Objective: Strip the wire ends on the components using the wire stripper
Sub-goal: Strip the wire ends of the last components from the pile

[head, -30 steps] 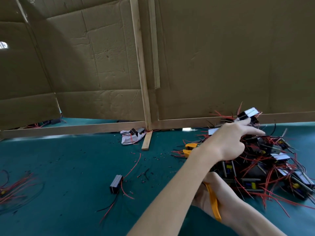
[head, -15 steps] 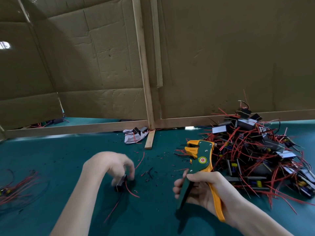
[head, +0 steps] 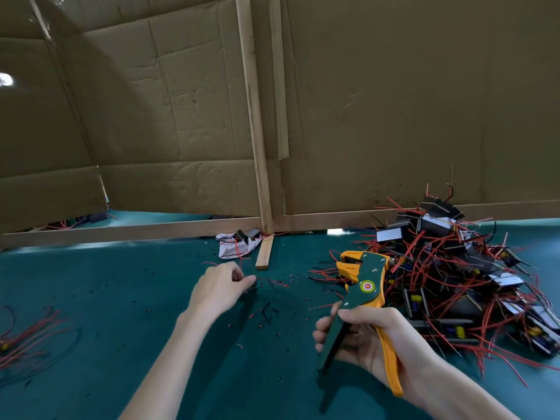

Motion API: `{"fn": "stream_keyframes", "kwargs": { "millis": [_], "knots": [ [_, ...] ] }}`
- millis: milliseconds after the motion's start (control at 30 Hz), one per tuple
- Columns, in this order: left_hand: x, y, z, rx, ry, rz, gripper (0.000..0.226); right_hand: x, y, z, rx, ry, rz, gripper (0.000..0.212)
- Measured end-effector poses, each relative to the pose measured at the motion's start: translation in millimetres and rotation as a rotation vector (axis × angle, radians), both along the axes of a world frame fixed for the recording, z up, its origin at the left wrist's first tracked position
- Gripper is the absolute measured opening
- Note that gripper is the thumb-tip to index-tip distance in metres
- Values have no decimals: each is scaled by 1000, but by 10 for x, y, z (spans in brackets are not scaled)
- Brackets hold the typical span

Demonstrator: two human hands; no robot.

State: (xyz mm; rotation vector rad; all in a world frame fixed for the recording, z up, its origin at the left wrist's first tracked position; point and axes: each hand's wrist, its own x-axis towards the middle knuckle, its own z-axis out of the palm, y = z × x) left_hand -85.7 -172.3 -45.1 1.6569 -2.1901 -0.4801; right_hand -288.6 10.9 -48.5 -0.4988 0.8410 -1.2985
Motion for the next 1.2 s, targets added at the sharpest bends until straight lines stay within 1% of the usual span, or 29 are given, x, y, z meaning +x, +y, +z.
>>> {"fn": "stream_keyframes", "kwargs": {
  "millis": [67,133,167,200,300,333,367,400,467,500,533,567,600,700,733,800,867,900,967,1000,1100,1133,1200],
  "knots": [
    [-43,38,-61,-11,-47,30,31,2,-4,-4,0,15,4,35],
    [-40,57,-19,-10,-19,30,28,4,-4,-1,4,30,1,35],
    [-14,59,33,5,-16,18,25,3,0,0,2,32,1,33],
    [22,52,104,38,-53,-8,26,1,9,4,-4,30,4,30],
    [154,59,405,194,-350,-148,56,1,30,19,-21,19,9,25],
    [182,84,498,196,-390,-180,62,1,32,20,-21,20,6,26],
    [200,103,571,165,-369,-199,66,4,35,25,-22,22,3,27],
    [205,126,625,100,-286,-210,65,9,35,30,-22,23,1,27],
    [145,194,663,-48,-49,-255,55,12,36,39,-27,31,-5,26],
    [86,230,649,-71,26,-310,49,14,36,39,-30,36,-8,25],
    [12,266,610,-67,34,-380,42,12,38,37,-32,39,-10,25],
    [-68,290,538,-61,-20,-432,38,11,35,33,-34,43,-11,25],
    [-144,299,443,-64,-118,-448,37,10,35,32,-34,46,-12,25],
    [-253,271,175,-166,-441,-412,38,14,28,28,-34,46,-16,24],
    [-253,262,125,-212,-507,-412,36,11,27,27,-38,46,-15,24],
    [-242,235,75,-288,-547,-424,28,3,24,20,-45,44,-11,24],
    [-205,199,48,-322,-475,-442,20,-5,23,8,-50,41,-7,25],
    [-187,180,41,-319,-396,-440,16,-6,17,-1,-52,42,-4,26],
    [-162,163,56,-274,-164,-414,9,-14,-1,-24,-58,51,1,26],
    [-157,168,87,-236,-18,-401,10,-19,-13,-34,-62,62,1,26],
    [-184,247,263,-103,405,-427,24,-32,-35,-39,-100,155,23,26],
    [-202,289,336,-61,501,-459,25,-35,-34,-31,-128,190,41,29],
    [-244,382,461,0,627,-527,23,-41,-26,-24,-183,243,75,38]
  ]
}}
